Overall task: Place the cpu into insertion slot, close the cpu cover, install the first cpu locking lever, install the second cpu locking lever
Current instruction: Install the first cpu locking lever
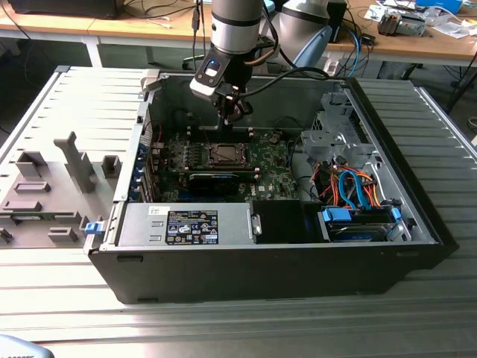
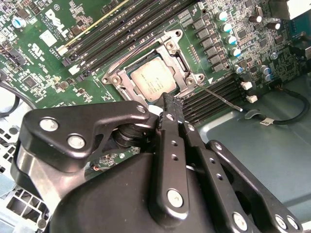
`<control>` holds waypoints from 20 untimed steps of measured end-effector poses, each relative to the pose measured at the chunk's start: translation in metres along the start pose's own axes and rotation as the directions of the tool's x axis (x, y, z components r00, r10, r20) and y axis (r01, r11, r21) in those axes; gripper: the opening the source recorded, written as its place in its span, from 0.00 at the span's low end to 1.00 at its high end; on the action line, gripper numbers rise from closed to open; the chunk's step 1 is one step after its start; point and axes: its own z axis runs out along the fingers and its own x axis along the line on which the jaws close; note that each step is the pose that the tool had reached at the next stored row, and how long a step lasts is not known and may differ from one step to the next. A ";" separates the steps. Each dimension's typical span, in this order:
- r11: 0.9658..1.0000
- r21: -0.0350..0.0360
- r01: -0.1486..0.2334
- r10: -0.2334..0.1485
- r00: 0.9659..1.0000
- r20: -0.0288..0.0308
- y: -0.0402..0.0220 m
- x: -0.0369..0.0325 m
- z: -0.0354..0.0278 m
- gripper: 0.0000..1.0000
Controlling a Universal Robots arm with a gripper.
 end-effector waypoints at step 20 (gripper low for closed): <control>1.000 0.002 0.016 -0.016 1.000 0.003 0.0000 0.0000 0.0001 0.11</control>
